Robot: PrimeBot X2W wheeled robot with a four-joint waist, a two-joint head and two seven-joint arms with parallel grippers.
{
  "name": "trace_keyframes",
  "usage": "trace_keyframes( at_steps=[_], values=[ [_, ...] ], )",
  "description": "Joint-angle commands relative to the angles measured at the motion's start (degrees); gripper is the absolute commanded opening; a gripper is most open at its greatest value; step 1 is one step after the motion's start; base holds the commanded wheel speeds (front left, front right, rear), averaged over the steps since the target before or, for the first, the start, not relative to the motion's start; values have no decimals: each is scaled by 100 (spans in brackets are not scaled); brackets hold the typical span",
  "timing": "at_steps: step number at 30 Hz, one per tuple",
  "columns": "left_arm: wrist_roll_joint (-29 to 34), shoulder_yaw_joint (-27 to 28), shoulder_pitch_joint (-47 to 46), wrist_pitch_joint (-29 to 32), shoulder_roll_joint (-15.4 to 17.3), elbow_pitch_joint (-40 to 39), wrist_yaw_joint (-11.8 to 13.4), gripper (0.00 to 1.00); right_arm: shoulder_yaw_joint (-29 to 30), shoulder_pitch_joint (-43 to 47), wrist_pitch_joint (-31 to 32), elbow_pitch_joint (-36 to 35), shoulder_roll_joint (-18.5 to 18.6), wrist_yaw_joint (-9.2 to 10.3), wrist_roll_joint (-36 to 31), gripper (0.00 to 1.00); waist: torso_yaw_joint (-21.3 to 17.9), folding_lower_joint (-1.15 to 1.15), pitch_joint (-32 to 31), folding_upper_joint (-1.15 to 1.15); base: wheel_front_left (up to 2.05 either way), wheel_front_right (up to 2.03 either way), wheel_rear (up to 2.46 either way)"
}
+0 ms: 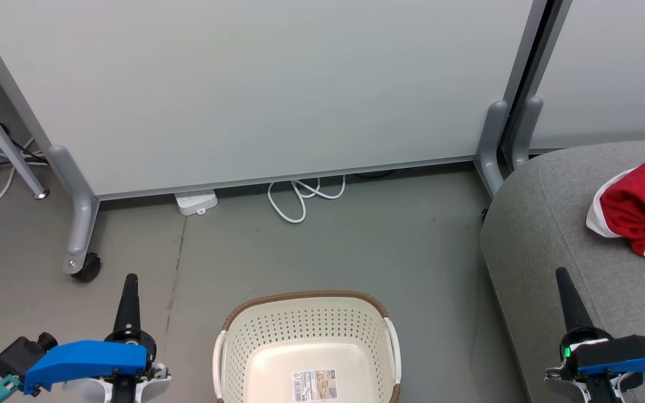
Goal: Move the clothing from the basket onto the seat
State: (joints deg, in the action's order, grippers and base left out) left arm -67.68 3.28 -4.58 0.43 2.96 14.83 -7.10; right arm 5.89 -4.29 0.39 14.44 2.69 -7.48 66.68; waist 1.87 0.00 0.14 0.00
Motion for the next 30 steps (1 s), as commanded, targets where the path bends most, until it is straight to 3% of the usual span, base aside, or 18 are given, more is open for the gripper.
trace_keyframes(
  at_steps=[1,30],
  values=[
    [-129,55,-119,37,1,-57,-41,0,14,-107,40,-52,27,-2,141,0,-4,0,0,0,0,0,0],
    [-1542,237,-184,400,-6,-74,-56,0,51,-184,402,-47,30,-2,1616,0,-104,0,1,0,0,0,0]
  ],
)
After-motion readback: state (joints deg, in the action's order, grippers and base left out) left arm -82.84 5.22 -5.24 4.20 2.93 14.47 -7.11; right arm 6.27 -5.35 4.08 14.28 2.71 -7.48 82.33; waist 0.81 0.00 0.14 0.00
